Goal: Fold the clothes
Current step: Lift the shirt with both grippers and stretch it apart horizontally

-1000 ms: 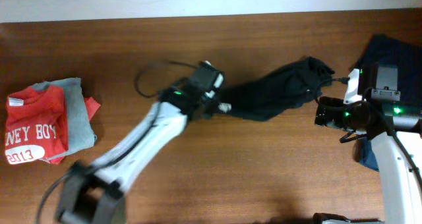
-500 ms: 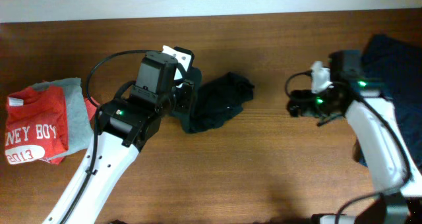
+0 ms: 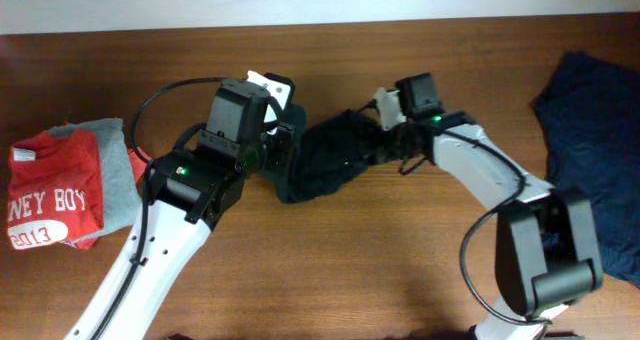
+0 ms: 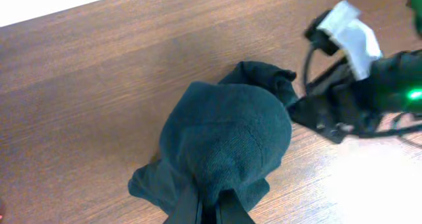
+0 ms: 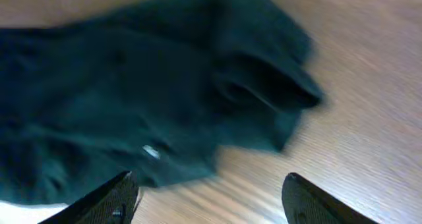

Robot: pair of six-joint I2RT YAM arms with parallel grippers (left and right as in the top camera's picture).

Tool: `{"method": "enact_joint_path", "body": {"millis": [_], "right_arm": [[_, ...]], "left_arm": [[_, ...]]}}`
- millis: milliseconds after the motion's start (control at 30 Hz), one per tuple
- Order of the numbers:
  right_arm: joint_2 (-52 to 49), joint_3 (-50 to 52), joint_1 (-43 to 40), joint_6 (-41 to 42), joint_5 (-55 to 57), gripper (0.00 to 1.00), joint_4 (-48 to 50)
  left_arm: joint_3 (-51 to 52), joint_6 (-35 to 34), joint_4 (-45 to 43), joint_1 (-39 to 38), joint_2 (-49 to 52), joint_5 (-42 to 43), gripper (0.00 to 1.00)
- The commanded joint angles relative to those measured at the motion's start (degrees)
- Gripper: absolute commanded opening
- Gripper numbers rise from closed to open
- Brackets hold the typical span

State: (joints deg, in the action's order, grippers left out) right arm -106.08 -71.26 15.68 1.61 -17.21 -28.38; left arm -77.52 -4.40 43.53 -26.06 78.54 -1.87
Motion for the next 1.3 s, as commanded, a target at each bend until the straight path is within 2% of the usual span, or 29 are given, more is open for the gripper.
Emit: {"method": "enact_joint_path", "body": {"millis": [0, 100, 367, 467, 600, 700, 1000, 1067, 1167, 1233, 1267], "right_arm": [[-1.51, -0.66, 3.50, 1.99, -0.02, 0.75, 2.99], [-2.71, -0.66, 4.66, 4.39, 4.07, 0.75, 4.00], [-4.98, -0.63, 4.94, 6.45, 4.37, 0.73, 3.13], [-4.98, -0.63, 4.94, 6.43, 4.33, 0.68, 4.61], [-4.98, -0.63, 4.94, 6.43, 4.13, 0.67, 5.29], [-4.98, -0.63, 4.94, 6.43, 3.98, 0.57, 5.29], [-6.05, -0.63, 5.27, 6.43, 2.43, 0.52, 5.60], [-6.86, -0.63, 5.66, 6.45, 2.01, 0.47, 5.97], [-7.50, -0.66, 6.12, 6.43, 2.01, 0.25, 6.82], [-7.48, -0.66, 6.10, 6.43, 2.01, 0.08, 7.26], [-7.39, -0.85, 6.03, 6.45, 2.03, 0.04, 7.21]], "left_arm": [[-0.50, -0.94, -0.02, -0.07, -0.79, 0.81, 0.00], [-0.50, -0.94, 0.28, -0.07, -0.79, 0.81, 0.00], [-0.50, -0.94, 0.70, -0.07, -0.79, 0.81, 0.00], [-0.50, -0.94, 0.72, -0.07, -0.79, 0.81, 0.00], [-0.50, -0.94, 0.74, -0.07, -0.79, 0.81, 0.00], [-0.50, -0.94, 0.74, -0.07, -0.79, 0.81, 0.00], [-0.50, -0.94, 0.87, -0.07, -0.79, 0.81, 0.00], [-0.50, -0.94, 1.11, -0.07, -0.79, 0.81, 0.00], [-0.50, -0.94, 1.14, -0.07, -0.79, 0.81, 0.00], [-0.50, -0.94, 1.14, -0.07, -0.79, 0.79, 0.00], [-0.50, -0.94, 1.16, -0.07, -0.79, 0.61, 0.00]]}}
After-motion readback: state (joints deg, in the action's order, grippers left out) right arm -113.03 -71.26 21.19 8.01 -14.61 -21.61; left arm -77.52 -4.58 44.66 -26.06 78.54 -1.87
